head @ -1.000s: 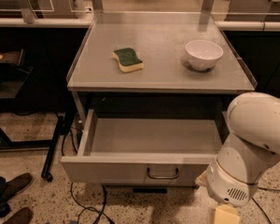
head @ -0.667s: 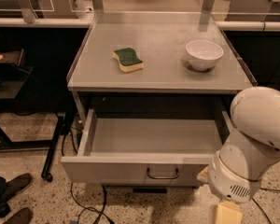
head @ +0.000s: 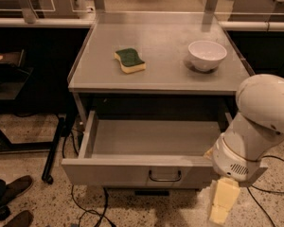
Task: Open top drawer
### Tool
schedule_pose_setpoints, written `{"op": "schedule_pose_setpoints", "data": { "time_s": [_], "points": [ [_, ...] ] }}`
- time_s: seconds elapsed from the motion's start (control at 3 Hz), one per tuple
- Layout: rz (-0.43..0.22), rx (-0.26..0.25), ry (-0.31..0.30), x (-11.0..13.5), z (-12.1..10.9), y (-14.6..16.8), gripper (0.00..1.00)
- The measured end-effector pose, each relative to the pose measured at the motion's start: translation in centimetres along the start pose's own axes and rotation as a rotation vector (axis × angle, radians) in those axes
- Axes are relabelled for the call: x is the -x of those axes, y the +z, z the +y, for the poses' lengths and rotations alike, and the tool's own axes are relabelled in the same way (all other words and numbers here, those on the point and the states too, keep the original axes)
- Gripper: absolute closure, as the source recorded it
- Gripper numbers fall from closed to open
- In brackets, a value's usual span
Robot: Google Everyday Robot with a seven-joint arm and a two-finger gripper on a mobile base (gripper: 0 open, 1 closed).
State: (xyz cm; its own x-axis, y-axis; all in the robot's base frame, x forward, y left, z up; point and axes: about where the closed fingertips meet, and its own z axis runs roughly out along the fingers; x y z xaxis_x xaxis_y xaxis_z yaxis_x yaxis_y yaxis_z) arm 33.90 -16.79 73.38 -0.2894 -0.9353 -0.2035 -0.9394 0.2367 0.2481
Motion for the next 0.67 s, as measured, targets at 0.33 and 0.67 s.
{"op": "schedule_pose_setpoints", "data": {
  "time_s": [0.33, 0.67],
  "points": [
    [0.013, -0.038, 0.014, 0.4, -3.5, -0.4, 0.00],
    [0.043, -0.022, 0.043, 0.1, -6.0, 1.3, 0.00]
  ]
}}
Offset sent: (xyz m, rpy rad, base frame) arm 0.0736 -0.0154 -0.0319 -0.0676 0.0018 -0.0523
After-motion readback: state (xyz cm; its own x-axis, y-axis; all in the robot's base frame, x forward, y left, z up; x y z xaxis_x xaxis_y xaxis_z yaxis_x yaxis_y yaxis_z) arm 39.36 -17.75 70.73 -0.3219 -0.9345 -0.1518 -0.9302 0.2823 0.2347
